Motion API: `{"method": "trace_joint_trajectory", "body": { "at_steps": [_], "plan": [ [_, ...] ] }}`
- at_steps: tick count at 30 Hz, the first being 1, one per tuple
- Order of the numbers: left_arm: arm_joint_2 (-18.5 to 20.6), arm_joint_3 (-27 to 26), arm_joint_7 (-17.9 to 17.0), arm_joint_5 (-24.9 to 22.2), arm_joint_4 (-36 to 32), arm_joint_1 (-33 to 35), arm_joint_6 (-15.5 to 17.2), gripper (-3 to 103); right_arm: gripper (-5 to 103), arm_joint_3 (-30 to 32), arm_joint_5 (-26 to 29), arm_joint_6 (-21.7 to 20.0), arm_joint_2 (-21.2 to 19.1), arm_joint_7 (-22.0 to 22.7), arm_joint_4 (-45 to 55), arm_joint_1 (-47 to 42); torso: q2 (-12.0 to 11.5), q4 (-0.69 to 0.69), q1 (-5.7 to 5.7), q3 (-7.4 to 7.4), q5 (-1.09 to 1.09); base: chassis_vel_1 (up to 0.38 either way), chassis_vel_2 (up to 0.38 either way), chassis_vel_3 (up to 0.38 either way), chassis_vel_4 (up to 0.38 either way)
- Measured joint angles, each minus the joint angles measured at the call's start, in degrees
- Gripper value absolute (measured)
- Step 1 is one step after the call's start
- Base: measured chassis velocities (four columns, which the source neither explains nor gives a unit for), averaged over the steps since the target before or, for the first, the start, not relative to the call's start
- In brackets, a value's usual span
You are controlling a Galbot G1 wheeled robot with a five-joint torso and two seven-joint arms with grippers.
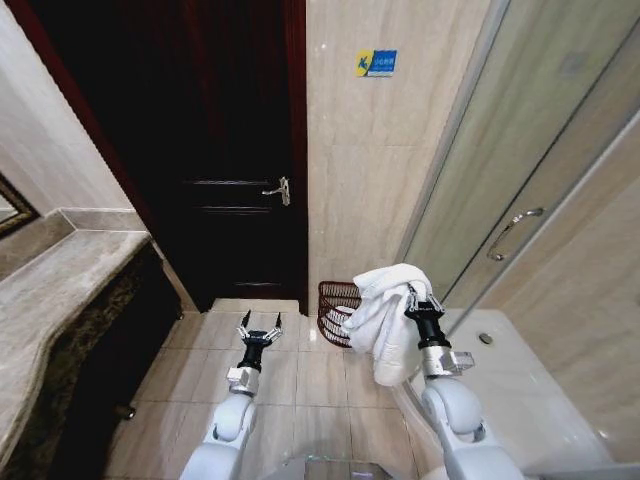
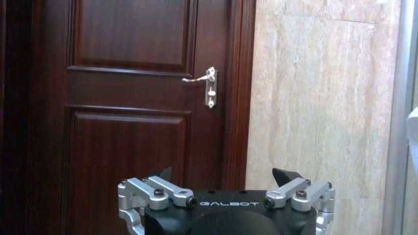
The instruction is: Discard the used towel into the hamper.
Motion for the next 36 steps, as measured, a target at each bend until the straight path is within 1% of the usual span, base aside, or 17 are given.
{"method": "trace_joint_trajectory", "body": {
  "at_steps": [8,12,14,17,19,23,32,36],
  "plan": [
    [-0.4,0.1,0.1,0.5,-0.2,0.1,0.2,100,8,0.1,0.1,-0.1,0.1,0.0,0.0,0.2,-0.1,0.0,-0.05,-0.06,0.01,-0.087,0.082,0.093,-0.083],
    [-0.4,0.2,0.5,0.7,-0.4,0.2,0.2,100,8,0.4,0.3,-0.1,0.1,0.1,0.4,0.1,-1.5,-0.01,-0.68,-0.79,-0.01,-0.102,0.089,0.1,-0.089],
    [-0.4,0.2,0.6,0.7,-0.4,0.2,0.3,100,8,0.4,0.3,-0.2,0.1,0.2,0.4,0.1,-1.7,-0.01,-0.8,-0.91,0.0,-0.097,0.084,0.088,-0.088],
    [-0.4,0.2,0.6,0.7,-0.4,0.2,0.3,100,8,0.5,0.3,-0.2,0.4,0.2,0.4,0.0,-3.2,0.0,-1.47,-1.69,0.0,-0.075,0.085,0.081,-0.08],
    [-0.4,0.3,0.6,0.7,-0.4,0.2,0.3,100,8,0.5,0.3,-0.2,0.4,0.2,0.4,-0.1,-3.5,0.0,-1.63,-1.87,0.01,-0.079,0.104,0.072,-0.084],
    [-0.4,0.3,0.6,0.8,-0.4,0.2,0.4,100,8,0.4,0.2,-0.2,0.6,0.1,0.6,-0.3,-5.3,0.0,-2.46,-2.87,0.0,-0.076,0.082,0.068,-0.084],
    [-0.5,0.3,0.7,0.8,-0.3,0.2,0.4,100,8,0.4,-1.1,0.8,0.9,-0.8,0.6,-0.7,-6.8,0.0,-3.18,-3.62,0.0,-0.049,0.035,0.044,-0.039],
    [-0.7,0.3,0.7,1.0,-0.1,0.2,0.4,100,8,0.4,-1.1,1.1,0.9,-0.8,0.7,-0.7,-8.0,0.0,-3.78,-4.27,0.0,0.0,0.0,0.0,0.0]
  ]
}}
